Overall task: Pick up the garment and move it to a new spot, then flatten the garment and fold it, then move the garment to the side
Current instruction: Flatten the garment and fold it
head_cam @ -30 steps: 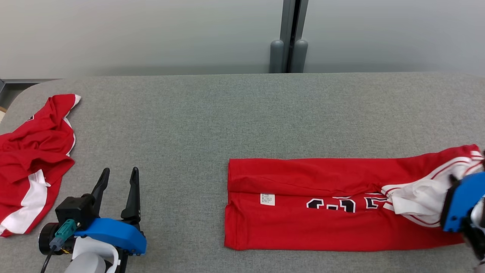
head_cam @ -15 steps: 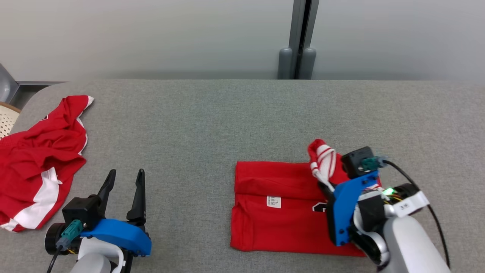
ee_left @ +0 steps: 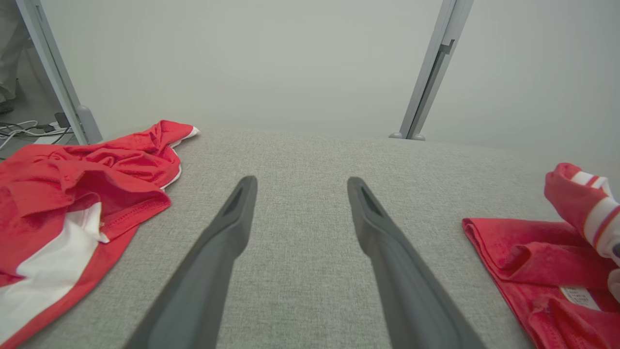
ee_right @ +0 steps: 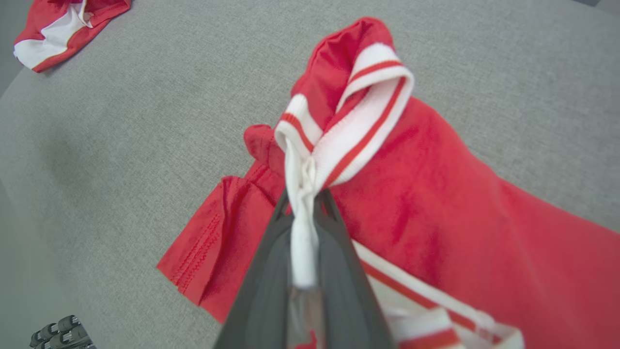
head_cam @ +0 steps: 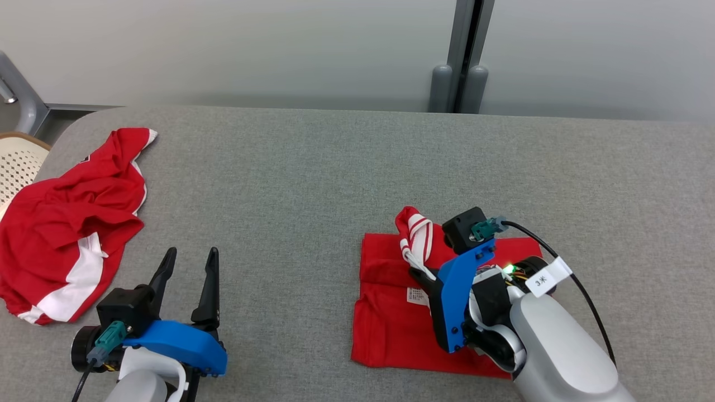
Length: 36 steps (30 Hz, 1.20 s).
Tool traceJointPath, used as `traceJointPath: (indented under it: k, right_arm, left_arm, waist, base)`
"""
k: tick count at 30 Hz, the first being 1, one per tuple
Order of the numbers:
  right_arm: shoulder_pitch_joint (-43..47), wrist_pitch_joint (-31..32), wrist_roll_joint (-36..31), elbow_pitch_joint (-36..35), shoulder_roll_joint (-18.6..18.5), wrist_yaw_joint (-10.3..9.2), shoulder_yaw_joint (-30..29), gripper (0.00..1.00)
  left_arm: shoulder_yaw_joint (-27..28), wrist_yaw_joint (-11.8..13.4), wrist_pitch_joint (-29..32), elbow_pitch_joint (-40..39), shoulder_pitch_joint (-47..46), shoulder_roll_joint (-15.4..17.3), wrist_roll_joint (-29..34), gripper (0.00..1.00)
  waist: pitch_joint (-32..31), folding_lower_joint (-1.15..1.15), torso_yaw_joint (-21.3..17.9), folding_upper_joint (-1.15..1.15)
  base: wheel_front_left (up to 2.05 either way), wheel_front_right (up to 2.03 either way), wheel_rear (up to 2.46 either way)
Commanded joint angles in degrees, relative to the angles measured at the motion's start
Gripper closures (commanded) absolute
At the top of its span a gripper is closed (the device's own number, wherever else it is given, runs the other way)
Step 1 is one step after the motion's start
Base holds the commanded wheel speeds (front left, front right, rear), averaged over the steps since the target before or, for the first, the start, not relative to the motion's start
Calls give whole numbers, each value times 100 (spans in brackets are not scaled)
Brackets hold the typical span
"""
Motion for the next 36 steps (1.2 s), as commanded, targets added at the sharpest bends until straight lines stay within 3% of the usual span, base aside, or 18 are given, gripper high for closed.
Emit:
traceJointPath:
  k: [1,10,11,12,21,26,29,36]
  right_arm:
    - [-125,-65,43,64,5,3,36,100]
    - [-614,-351,525,849,6,3,495,100]
    - [-655,-391,597,915,5,3,554,74]
    - [-681,-440,683,971,7,3,608,0]
    - [-783,-1169,2366,587,5,3,936,0]
    - [-797,-1738,1823,431,-15,3,403,0]
    - [-531,-1934,1249,271,-253,2,-151,0]
    - [458,-1870,-133,-272,-584,3,-1534,0]
  left_arm:
    - [-3,-7,-23,10,-78,-1,8,0]
    - [-34,2,-30,55,-208,-86,21,0]
    - [-38,-2,-31,63,-236,-99,25,0]
    - [-43,-9,-33,77,-262,-110,31,0]
    - [28,-22,-42,102,-206,-73,40,0]
    - [116,24,-42,9,-74,-12,49,0]
    - [154,46,-44,-59,15,11,53,0]
    - [187,96,-46,-195,171,46,63,0]
  waist:
    - [6,0,7,0]
    - [97,0,85,0]
    - [108,0,92,0]
    - [118,0,98,0]
    - [101,0,18,0]
    - [43,0,-102,0]
    - [-8,0,-162,0]
    - [-69,0,-280,0]
  base:
    - [0,0,0]
    - [0,0,0]
    - [0,0,0]
    - [0,0,0]
    - [0,0,0]
    - [0,0,0]
    - [0,0,0]
    - [0,0,0]
